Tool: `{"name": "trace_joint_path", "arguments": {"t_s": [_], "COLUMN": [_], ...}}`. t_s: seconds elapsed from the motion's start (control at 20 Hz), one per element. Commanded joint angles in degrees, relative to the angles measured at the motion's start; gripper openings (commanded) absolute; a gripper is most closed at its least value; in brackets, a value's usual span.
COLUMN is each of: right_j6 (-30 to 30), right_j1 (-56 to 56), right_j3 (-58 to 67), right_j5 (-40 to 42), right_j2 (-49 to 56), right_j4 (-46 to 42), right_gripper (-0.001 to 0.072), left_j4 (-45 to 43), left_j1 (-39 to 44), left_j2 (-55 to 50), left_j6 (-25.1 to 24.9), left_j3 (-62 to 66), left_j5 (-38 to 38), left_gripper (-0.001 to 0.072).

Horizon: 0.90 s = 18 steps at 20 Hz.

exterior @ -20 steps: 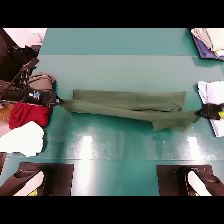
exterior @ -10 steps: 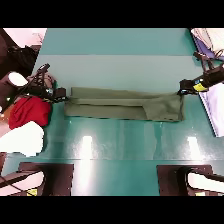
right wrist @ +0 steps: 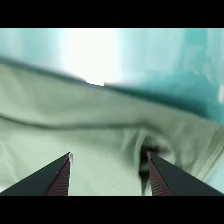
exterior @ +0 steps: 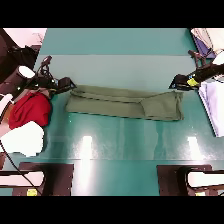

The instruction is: Fold the shirts.

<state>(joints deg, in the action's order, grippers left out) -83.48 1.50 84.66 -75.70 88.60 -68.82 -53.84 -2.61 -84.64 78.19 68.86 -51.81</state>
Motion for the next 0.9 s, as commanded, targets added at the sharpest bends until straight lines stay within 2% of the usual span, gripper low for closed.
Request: {"name": "trace_joint_path", "arguments": {"t_s": [0.0, 0.1, 0.15, 0.2, 0.25, 0.3, 0.35, 0.6, 0.85], "right_j6": [1.27, 3.69, 5.16, 6.80, 8.31, 9.35, 10.49, 25.07, 27.45], "right_j1": [-4.72, -8.74, -11.06, -13.20, -15.50, -17.70, -19.63, -23.56, -20.50], "right_j3": [0.00, -3.43, -6.34, -9.22, -12.15, -14.69, -16.90, -25.59, -22.75], "right_j5": [-1.18, -4.26, -5.03, -5.38, -5.31, -5.42, -5.44, -5.31, -3.10], "right_j2": [-1.03, -4.00, -5.73, -7.08, -7.93, -8.13, -8.09, -4.61, 1.86], "right_j4": [7.96, 7.80, 7.76, 7.78, 7.80, 7.87, 7.93, 20.85, 22.23], "right_gripper": [0.0539, 0.0538, 0.0539, 0.0539, 0.0566, 0.0669, 0.0704, 0.0704, 0.0704], "left_j4": [-0.15, 0.17, 0.37, 0.57, 0.59, 0.96, 1.57, 1.95, 1.92], "left_j1": [0.00, 0.02, 0.02, 0.02, 0.02, 0.17, 0.66, 6.97, 12.39], "left_j2": [-0.63, -0.44, -0.39, -0.42, -0.44, -0.44, -0.44, -0.48, -0.55], "left_j6": [-0.20, -0.20, -0.20, -0.26, -0.72, -0.61, -0.61, -0.61, -0.52], "left_j3": [5.57, 8.11, 8.52, 8.50, 8.50, 8.50, 8.50, 8.50, 8.50], "left_j5": [-5.35, -11.17, -13.16, -14.45, -15.15, -15.30, -15.28, -13.27, -11.10], "left_gripper": [0.0720, 0.0720, 0.0600, 0.0273, 0.0049, 0.0035, 0.0035, 0.0035, 0.0034]}}
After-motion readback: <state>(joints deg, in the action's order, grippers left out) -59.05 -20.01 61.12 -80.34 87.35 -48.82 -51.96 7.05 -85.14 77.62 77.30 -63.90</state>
